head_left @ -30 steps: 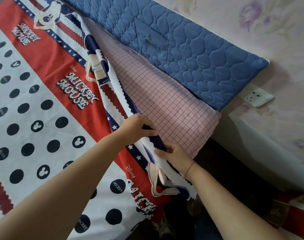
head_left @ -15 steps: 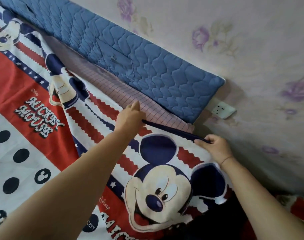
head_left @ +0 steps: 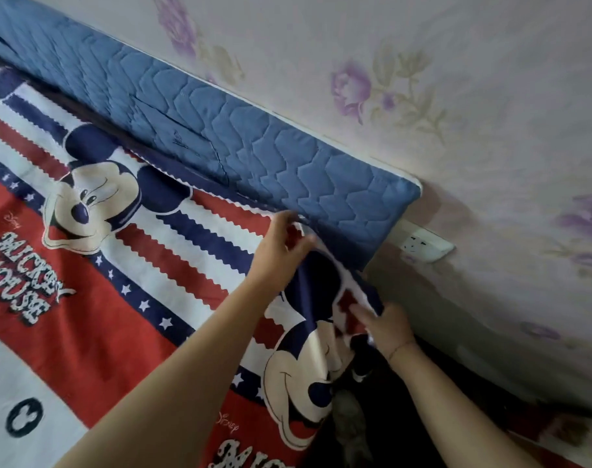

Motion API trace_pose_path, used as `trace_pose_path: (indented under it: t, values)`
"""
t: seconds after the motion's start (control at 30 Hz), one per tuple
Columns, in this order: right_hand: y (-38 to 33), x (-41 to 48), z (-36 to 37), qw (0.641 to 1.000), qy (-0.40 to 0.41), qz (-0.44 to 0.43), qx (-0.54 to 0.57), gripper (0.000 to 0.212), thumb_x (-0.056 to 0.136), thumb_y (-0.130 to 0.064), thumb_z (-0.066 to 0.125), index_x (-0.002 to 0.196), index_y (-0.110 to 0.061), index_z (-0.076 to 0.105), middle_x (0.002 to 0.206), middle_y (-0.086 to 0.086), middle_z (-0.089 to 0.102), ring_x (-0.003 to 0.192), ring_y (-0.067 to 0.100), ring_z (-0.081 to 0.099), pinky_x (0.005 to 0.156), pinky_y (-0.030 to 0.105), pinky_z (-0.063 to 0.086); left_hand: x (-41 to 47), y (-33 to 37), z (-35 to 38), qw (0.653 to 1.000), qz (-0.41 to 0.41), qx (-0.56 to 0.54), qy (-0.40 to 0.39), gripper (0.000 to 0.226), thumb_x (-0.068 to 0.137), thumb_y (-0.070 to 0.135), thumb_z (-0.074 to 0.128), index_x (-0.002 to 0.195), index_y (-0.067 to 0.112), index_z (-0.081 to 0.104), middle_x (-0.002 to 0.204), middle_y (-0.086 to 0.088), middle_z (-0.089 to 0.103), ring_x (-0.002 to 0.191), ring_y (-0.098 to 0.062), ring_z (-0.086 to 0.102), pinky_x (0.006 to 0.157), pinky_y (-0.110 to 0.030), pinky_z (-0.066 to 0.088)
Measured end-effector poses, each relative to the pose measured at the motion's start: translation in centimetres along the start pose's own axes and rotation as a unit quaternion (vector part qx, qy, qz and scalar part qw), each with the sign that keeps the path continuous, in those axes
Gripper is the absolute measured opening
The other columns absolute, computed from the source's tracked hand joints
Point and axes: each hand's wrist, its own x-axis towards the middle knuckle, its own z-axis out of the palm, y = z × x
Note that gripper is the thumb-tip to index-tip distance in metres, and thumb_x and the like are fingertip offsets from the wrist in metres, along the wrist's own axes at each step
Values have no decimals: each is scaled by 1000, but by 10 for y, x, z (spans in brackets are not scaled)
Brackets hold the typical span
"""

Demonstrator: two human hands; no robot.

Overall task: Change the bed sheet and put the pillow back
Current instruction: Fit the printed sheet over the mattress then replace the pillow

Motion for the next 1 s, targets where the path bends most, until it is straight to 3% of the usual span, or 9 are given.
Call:
trace_pose_path:
  t: [0.03,0.1,0.2,0.37,0.5,0.63,0.8,0.93,1.0]
  values:
    - [-2,5,-8,998,53,-13,9,16,88,-8,67,74,-12,61,61,-5,67,56,6,60,53,17,43,-7,-7,4,998,24,55,-16,61,91,38,63,144,29,33,119,9,55,108,-7,51,97,-27,38]
    - [-6,14,-28,991,126,-39,-1,12,86,-5,67,80,-11,59,78,8,66,75,20,62,68,24,41,-19,-25,9,971,87,220,-41,87,90,61,46,154,29,-2,155,9,24,142,-8,19,119,-34,11]
    - [-8,26,-51,989,136,-44,-31,9,87,-7,66,92,-13,60,88,11,64,83,21,58,73,27,39,-28,-58,15,894,124,424,-73,85,85,75,9,147,28,-25,159,8,-21,145,-12,-24,119,-43,-14]
    - [-3,41,-68,989,124,-52,-64,18,87,-3,64,105,0,66,93,16,67,84,23,60,76,29,44,-32,-91,21,855,133,492,-95,83,87,75,-7,152,23,-15,161,-1,-11,146,-21,-18,117,-46,-13]
    - [4,48,-76,983,149,-57,-87,19,86,0,63,105,2,66,90,11,64,83,23,59,75,27,40,-21,-95,29,843,119,510,-123,87,71,76,-30,142,26,-34,156,2,-29,140,-18,-34,117,-46,-18]
    - [22,55,-72,979,181,-30,-85,23,86,-2,64,109,2,64,92,9,62,84,24,58,74,26,38,-6,-94,42,846,118,504,-124,87,73,76,-21,144,28,-27,153,4,-31,143,-18,-30,118,-46,-17]
    - [40,64,-69,984,178,7,25,23,86,-4,66,108,2,64,94,12,66,78,21,59,62,22,47,4,-105,52,846,126,503,-120,80,78,75,-15,144,30,-24,155,5,-25,142,-17,-31,117,-46,-19]
    - [46,62,-75,989,135,39,43,14,85,-12,71,98,-9,64,79,4,66,70,17,60,53,10,46,4,-111,55,852,133,495,-105,77,82,75,-10,144,33,-23,153,8,-24,142,-15,-30,115,-44,-23]
    - [50,59,-79,995,93,37,11,28,82,-15,75,107,-16,62,97,3,68,85,16,63,68,15,49,4,-112,55,856,138,488,-101,74,84,75,-8,144,34,-22,155,7,-20,143,-15,-28,116,-44,-22]
